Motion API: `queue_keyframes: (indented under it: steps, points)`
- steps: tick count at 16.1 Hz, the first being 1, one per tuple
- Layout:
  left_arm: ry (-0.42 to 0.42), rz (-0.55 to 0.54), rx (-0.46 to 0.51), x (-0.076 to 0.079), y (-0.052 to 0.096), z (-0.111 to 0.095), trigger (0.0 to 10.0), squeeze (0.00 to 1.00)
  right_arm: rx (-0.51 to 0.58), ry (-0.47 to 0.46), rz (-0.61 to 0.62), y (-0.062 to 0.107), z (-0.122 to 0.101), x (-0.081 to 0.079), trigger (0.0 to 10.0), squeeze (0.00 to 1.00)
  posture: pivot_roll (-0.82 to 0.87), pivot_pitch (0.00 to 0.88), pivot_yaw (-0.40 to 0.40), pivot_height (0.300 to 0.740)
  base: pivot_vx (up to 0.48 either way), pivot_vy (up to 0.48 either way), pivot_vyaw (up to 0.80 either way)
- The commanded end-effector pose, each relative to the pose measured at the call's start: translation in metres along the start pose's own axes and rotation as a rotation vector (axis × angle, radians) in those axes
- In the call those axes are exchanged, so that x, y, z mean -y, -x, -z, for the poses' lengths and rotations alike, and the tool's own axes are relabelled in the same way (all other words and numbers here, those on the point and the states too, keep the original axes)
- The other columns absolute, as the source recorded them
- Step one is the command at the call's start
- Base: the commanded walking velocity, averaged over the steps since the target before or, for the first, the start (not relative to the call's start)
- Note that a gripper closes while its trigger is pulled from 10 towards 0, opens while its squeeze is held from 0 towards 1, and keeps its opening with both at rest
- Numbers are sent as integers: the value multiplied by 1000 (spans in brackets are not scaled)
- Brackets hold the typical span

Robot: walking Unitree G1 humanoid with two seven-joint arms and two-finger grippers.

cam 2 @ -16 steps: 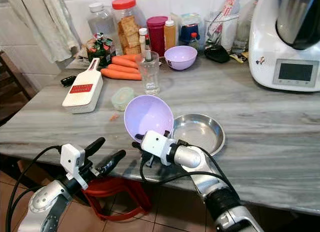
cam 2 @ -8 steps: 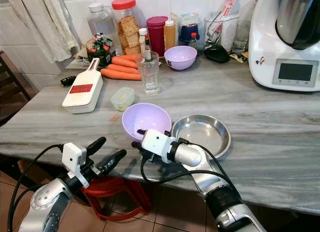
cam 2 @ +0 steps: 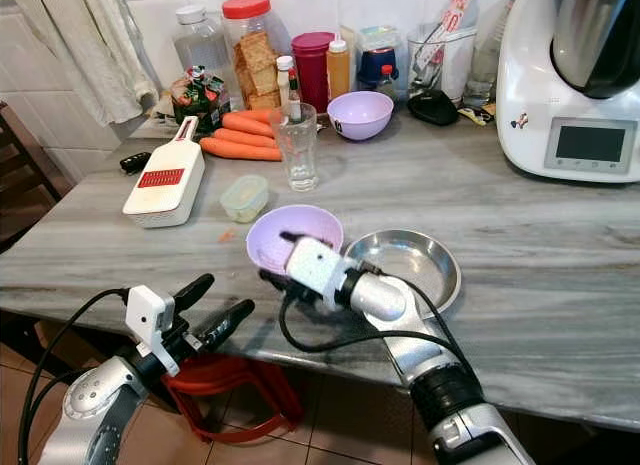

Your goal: Setting the table

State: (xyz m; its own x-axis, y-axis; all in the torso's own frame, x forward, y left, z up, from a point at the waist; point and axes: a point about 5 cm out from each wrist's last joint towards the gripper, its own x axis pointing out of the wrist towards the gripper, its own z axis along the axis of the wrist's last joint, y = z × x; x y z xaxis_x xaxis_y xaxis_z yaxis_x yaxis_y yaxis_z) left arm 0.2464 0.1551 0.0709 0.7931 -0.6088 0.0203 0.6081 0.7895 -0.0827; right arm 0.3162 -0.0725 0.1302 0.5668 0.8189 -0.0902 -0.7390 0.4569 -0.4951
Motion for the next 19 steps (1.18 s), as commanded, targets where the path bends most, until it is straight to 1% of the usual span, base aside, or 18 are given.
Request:
queue_keyframes:
  steps: [1,3,4,6,7,8,9,10,11,13,14,16,17,18,19]
  points:
    - [-18,4,-12,-2,-1,0,10000,0,32,-8,20,-2,-9,4,10000,1000,-71,6,129,740,0,0,0]
    - [-17,5,-9,-1,-3,0,10000,0,39,-28,51,0,-11,3,10000,1000,-75,6,130,740,0,0,0]
    - [-17,8,-6,0,-4,-1,10000,0,51,-48,86,3,-13,3,10000,1000,-78,7,129,740,0,0,0]
    - [-17,9,-4,0,-4,-1,10000,0,64,-62,142,6,-16,6,10000,1000,-77,7,128,740,0,0,0]
    - [-17,8,-2,1,-3,-2,10000,0,59,-61,231,13,-18,13,10000,1000,-78,10,125,740,0,0,0]
    - [-16,4,1,1,-3,-2,10000,0,12,-19,393,29,-15,25,10000,1000,-82,12,121,740,0,0,0]
    - [-16,2,1,1,-2,-2,10000,0,-2,-29,462,38,-13,29,10000,1000,-86,14,120,740,0,0,0]
    - [-12,1,1,2,-2,-1,10000,0,-45,-56,591,56,-5,35,10000,1000,-92,18,121,740,0,0,0]
    - [-10,2,0,3,-2,-1,10000,0,-75,-61,640,64,0,38,10000,1000,-96,20,122,740,0,0,0]
    - [-5,11,-2,4,-3,0,10000,0,-163,-118,725,78,12,41,10000,1000,-107,21,125,740,0,0,0]
    - [-4,13,-2,4,-4,0,10000,0,-190,-132,737,81,15,42,10000,1000,-111,20,127,740,0,0,0]
    - [-4,18,-2,3,-5,-1,10000,0,-286,-208,762,88,25,41,10000,1000,-115,20,129,740,0,0,0]
    - [-3,32,2,4,-6,-3,10000,0,-332,-278,768,93,31,39,10000,875,-115,20,129,740,0,0,0]
    - [-2,39,4,4,-6,-3,10000,0,-341,-290,765,94,32,39,10000,843,-115,20,129,740,0,0,0]
    - [14,65,16,7,-6,-6,10000,0,-379,-333,742,99,33,37,10000,729,-113,22,124,740,0,0,0]
